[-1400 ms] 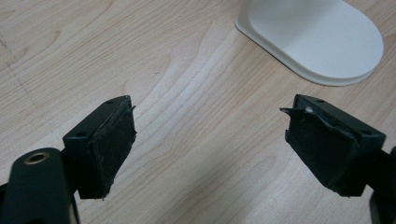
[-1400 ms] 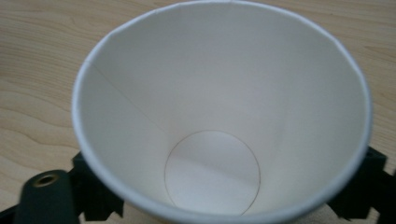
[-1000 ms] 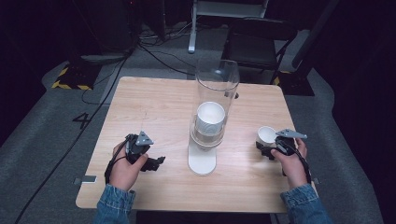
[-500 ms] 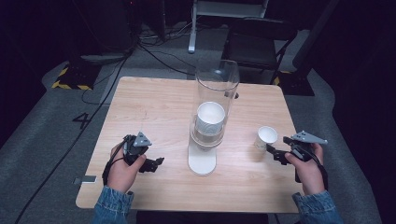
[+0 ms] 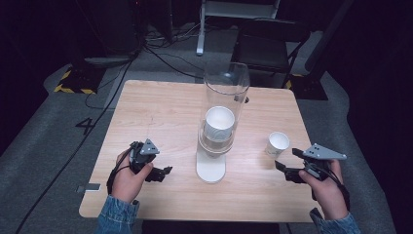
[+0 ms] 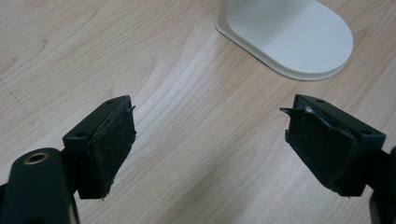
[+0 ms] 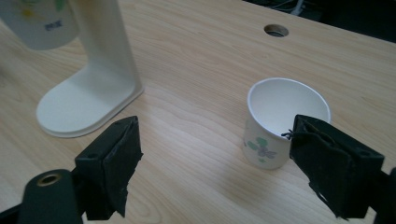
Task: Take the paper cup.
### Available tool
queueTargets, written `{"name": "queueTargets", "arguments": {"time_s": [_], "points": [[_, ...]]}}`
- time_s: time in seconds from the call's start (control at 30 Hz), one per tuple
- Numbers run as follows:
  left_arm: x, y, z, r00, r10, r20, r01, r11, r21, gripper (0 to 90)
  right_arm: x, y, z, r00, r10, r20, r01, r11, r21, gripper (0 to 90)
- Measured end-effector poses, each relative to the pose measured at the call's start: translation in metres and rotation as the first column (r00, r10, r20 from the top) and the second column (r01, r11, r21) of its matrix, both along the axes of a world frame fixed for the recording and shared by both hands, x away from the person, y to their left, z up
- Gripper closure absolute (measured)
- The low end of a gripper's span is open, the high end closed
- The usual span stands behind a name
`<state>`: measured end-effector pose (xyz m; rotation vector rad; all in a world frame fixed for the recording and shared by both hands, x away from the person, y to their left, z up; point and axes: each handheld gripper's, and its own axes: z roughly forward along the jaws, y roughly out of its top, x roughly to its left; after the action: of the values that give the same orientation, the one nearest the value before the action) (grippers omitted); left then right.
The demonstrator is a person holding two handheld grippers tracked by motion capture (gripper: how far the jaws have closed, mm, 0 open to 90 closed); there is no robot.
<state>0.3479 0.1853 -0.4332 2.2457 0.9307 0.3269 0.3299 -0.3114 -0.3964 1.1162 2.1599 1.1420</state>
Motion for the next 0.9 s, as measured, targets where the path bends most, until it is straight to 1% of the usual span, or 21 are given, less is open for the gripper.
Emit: {"name": "queueTargets", "arguments": {"time_s": [0.07, 0.13, 0.27, 0.37, 0.4, 0.47, 0.5, 0.6, 0.67, 0.73, 0.9], "points": [[0.000, -0.001, 0.000, 1.0000, -0.007, -0.006, 0.007, 1.0000, -0.001, 15.7, -0.006, 0.005, 0.003, 0.9996, 0.026, 0.008, -0.026, 0.9997, -0.002, 17.3], [-0.001, -0.001, 0.000, 0.9999, -0.010, -0.001, 0.010, 0.9999, 0.003, 15.7, -0.011, 0.011, 0.004, 0.9988, 0.049, 0.005, -0.049, 0.9988, 0.003, 17.3], [-0.001, -0.002, 0.001, 0.9998, -0.019, -0.005, 0.019, 0.9998, 0.004, 15.7, -0.019, 0.021, 0.006, 0.9935, 0.114, 0.001, -0.114, 0.9935, -0.004, 17.2], [0.000, -0.002, 0.001, 0.9998, -0.022, 0.002, 0.022, 0.9997, 0.010, 15.7, -0.023, 0.030, 0.007, 0.9873, 0.159, 0.000, -0.159, 0.9873, 0.000, 17.1], [-0.001, -0.003, 0.000, 0.9998, -0.022, -0.002, 0.022, 0.9997, 0.007, 15.7, -0.024, 0.032, 0.007, 0.9858, 0.168, -0.004, -0.168, 0.9858, 0.001, 17.0], [-0.001, -0.003, 0.000, 0.9997, -0.025, -0.007, 0.025, 0.9996, 0.008, 15.7, -0.026, 0.039, 0.006, 0.9792, 0.203, -0.012, -0.203, 0.9792, 0.003, 17.0], [-0.001, -0.003, 0.000, 0.9997, -0.024, -0.003, 0.024, 0.9997, 0.008, 15.7, -0.027, 0.042, 0.005, 0.9760, 0.217, -0.017, -0.217, 0.9761, 0.008, 17.0], [-0.001, -0.004, 0.000, 0.9996, -0.027, -0.005, 0.027, 0.9996, 0.007, 15.7, -0.029, 0.050, 0.003, 0.9673, 0.253, -0.022, -0.253, 0.9675, 0.000, 16.9], [-0.001, -0.004, 0.000, 0.9996, -0.026, -0.005, 0.026, 0.9996, 0.009, 15.7, -0.030, 0.053, 0.003, 0.9623, 0.271, -0.022, -0.271, 0.9625, -0.004, 16.9], [-0.001, -0.004, 0.000, 0.9996, -0.027, -0.006, 0.027, 0.9996, 0.010, 15.7, -0.031, 0.055, 0.003, 0.9601, 0.279, -0.023, -0.279, 0.9603, -0.004, 16.9], [-0.001, -0.003, 0.000, 0.9996, -0.026, -0.003, 0.026, 0.9996, 0.012, 15.7, -0.031, 0.056, 0.003, 0.9585, 0.284, -0.024, -0.284, 0.9588, -0.005, 16.8]]}}
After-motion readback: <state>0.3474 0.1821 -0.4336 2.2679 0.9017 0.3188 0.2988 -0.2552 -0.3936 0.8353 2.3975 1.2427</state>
